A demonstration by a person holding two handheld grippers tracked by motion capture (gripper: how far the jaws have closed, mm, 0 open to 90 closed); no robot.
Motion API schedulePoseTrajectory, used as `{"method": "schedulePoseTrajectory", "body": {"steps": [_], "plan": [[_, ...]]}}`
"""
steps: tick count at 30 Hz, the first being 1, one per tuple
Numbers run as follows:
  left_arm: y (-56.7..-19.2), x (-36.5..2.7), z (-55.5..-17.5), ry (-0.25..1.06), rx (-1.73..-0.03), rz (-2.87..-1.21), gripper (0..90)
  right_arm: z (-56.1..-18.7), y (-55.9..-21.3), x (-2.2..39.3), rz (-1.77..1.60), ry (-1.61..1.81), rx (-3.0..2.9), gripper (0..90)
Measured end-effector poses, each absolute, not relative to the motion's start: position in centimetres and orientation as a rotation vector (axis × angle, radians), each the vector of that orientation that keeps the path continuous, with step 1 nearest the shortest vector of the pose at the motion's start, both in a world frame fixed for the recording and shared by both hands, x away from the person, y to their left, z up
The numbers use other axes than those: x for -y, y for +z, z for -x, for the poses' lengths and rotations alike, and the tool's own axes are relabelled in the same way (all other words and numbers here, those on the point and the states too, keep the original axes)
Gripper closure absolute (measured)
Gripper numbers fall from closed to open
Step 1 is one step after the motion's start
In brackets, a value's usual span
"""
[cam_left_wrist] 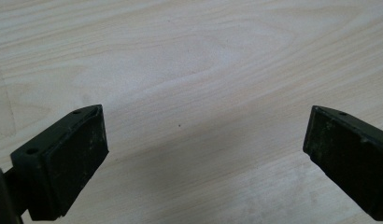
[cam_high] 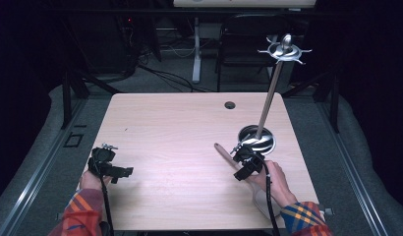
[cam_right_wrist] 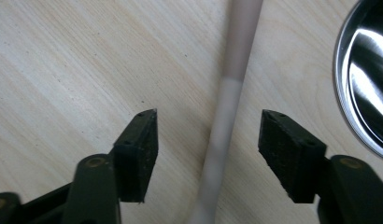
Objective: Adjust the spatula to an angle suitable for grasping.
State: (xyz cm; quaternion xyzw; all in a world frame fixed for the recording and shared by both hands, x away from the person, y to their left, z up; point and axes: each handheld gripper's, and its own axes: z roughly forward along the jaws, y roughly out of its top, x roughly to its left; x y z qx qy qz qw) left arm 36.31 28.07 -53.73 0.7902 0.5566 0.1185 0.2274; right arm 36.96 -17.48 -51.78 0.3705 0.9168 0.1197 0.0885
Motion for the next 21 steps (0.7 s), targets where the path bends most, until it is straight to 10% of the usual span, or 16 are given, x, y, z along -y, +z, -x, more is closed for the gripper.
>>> {"method": "schedulePoseTrajectory", "body": {"steps": [10,21], "plan": [[-53.7,-28.1,-36.3,0.322,-1.530,-2.172,0.0,-38.6,-51.9,16.6,-1.104,0.310,-2.772,16.1],[-53.7,-28.1,-36.3,0.319,-1.530,-2.174,0.0,-39.6,-52.3,16.4,-1.119,0.227,-2.820,35.0]]}}
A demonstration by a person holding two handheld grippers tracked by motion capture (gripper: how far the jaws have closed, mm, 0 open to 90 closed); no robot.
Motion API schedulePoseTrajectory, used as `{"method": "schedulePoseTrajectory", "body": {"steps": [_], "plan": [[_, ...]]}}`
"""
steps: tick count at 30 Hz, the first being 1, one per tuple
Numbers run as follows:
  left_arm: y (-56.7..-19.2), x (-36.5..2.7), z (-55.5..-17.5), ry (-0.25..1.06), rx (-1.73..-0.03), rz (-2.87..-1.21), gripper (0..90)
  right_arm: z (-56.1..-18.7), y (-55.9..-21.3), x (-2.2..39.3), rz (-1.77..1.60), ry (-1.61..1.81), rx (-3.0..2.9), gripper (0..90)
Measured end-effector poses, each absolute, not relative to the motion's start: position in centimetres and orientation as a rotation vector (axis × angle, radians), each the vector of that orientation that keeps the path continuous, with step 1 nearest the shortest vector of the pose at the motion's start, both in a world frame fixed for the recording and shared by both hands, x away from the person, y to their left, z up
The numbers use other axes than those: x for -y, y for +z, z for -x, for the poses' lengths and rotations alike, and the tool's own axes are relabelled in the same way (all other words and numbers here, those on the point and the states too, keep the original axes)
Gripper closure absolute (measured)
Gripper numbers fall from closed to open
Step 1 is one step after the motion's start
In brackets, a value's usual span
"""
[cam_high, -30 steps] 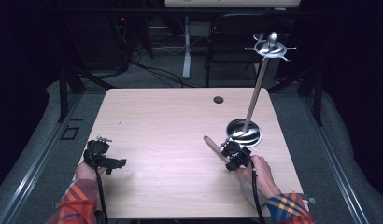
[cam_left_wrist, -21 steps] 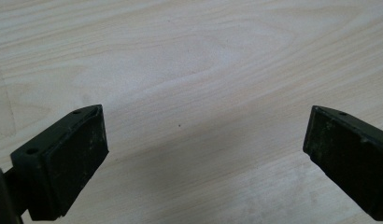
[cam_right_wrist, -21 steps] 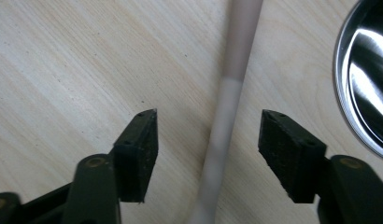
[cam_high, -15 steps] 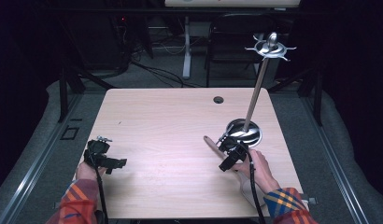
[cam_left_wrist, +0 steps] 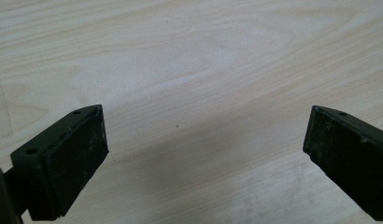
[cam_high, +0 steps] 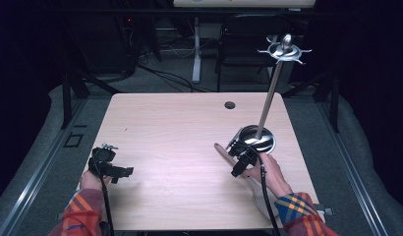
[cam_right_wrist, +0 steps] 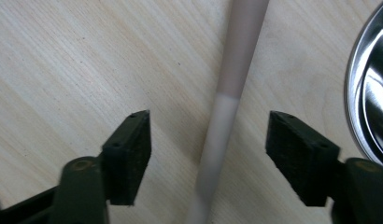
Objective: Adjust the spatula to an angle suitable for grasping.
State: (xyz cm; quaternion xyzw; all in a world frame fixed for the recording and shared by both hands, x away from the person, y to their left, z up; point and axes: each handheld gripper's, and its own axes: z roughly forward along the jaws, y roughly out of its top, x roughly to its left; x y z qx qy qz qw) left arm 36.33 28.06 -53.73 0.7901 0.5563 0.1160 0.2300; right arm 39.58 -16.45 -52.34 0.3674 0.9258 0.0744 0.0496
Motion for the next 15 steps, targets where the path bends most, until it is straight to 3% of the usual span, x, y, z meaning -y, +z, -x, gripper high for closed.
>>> {"method": "schedulePoseTrajectory", "body": {"steps": [5,15], "plan": [[-53.69,-28.09,-36.30,0.322,-1.529,-2.178,0.0,-39.61,-52.66,16.52,-1.116,0.223,-2.814,48.1],[-53.72,-28.02,-36.35,0.316,-1.527,-2.184,0.0,-39.68,-53.15,16.73,-1.150,0.187,-2.832,60.6]]}}
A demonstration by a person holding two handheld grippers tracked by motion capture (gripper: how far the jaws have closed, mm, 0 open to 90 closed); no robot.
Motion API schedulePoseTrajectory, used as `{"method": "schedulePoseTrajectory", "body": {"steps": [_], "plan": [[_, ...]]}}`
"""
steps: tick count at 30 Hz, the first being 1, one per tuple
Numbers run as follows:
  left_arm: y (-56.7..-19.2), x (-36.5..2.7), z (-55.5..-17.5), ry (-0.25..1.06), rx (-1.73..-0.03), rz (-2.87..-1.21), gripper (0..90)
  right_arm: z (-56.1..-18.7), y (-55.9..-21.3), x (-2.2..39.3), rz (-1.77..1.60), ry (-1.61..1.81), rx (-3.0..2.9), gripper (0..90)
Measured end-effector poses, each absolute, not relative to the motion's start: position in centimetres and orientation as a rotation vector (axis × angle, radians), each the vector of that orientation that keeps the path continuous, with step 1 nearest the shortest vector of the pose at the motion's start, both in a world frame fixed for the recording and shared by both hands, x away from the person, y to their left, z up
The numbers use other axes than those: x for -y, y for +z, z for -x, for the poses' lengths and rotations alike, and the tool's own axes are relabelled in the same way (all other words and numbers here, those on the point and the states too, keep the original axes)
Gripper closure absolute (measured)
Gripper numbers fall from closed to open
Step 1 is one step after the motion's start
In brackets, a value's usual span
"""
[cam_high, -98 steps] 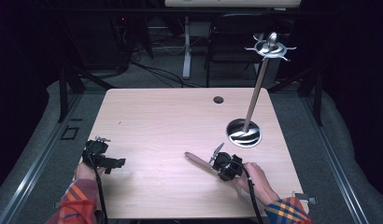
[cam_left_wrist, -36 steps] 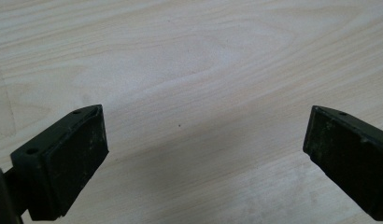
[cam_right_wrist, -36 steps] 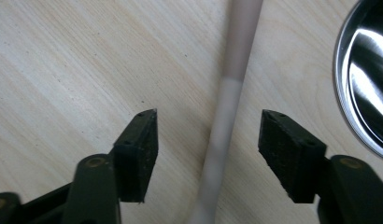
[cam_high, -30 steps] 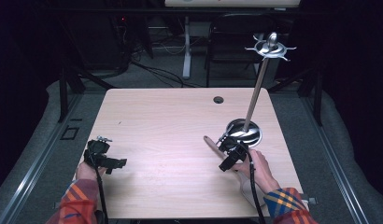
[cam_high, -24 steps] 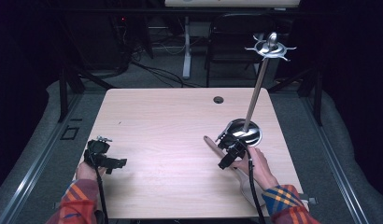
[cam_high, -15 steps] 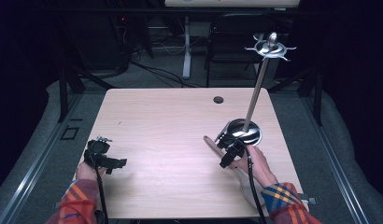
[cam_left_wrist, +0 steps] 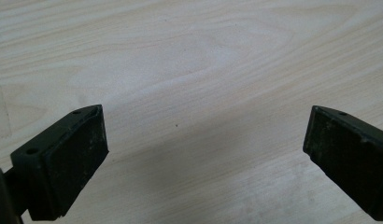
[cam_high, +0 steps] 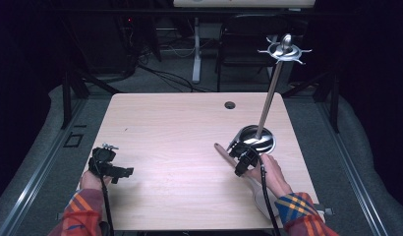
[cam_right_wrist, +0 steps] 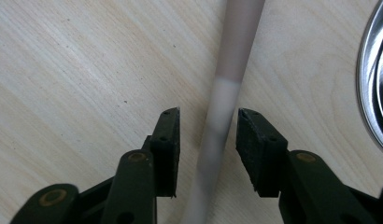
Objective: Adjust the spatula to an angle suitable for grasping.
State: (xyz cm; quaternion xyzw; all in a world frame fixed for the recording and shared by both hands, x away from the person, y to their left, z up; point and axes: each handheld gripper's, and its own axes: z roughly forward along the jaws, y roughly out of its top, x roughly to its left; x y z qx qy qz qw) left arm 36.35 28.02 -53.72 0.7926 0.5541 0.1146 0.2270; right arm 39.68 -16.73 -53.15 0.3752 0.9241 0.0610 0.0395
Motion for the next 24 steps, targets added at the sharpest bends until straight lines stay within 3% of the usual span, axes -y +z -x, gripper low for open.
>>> {"method": "schedulePoseTrajectory", "body": {"steps": [10,24], "plan": [[-53.69,-27.98,-36.34,0.315,-1.521,-2.193,0.0,-39.76,-53.23,16.74,-1.156,0.173,-2.818,69.2],[-53.69,-27.98,-36.34,0.315,-1.519,-2.198,0.0,-39.84,-53.64,16.64,-1.178,0.136,-2.802,73.1]]}}
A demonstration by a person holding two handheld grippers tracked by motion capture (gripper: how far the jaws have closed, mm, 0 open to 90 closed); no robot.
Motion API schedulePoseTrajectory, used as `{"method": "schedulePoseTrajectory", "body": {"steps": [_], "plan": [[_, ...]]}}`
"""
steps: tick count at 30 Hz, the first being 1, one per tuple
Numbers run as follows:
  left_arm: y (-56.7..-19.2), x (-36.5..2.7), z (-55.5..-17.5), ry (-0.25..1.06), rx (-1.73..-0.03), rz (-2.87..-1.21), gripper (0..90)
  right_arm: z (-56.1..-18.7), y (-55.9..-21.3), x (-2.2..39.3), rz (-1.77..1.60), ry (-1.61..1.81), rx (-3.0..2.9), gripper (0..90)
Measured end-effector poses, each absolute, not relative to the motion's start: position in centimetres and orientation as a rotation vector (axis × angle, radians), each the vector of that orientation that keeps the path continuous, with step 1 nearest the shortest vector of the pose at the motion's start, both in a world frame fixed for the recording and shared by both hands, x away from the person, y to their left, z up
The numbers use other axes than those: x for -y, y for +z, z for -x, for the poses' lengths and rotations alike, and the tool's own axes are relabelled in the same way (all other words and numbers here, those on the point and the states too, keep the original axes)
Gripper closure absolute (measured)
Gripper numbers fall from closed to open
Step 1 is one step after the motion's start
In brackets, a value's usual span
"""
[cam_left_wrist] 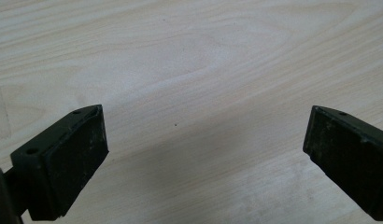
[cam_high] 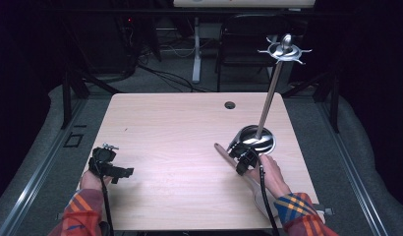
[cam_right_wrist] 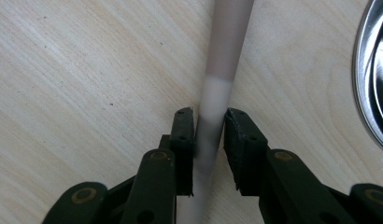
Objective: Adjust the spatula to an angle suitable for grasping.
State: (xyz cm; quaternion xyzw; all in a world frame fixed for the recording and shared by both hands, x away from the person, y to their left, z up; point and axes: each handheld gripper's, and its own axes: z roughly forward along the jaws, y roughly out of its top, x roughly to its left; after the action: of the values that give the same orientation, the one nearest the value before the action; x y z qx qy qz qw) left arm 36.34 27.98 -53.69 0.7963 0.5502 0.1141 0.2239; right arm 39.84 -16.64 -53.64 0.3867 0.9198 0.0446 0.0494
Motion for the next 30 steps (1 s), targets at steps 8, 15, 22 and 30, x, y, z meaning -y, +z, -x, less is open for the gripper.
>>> {"method": "schedulePoseTrajectory", "body": {"steps": [8,15,22,30], "plan": [[-53.6,-28.0,-36.3,0.317,-1.520,-2.198,0.0,-39.9,-53.7,16.9,-1.201,0.179,-2.788,74.8],[-53.6,-28.0,-36.3,0.319,-1.519,-2.198,0.0,-39.5,-53.0,16.5,-1.172,0.201,-2.791,78.0],[-53.6,-28.0,-36.4,0.318,-1.519,-2.200,0.0,-39.5,-52.6,17.0,-1.218,0.260,-2.773,78.2],[-53.6,-28.0,-36.4,0.317,-1.519,-2.198,0.0,-39.4,-51.7,17.6,-1.264,0.311,-2.753,78.3]]}}
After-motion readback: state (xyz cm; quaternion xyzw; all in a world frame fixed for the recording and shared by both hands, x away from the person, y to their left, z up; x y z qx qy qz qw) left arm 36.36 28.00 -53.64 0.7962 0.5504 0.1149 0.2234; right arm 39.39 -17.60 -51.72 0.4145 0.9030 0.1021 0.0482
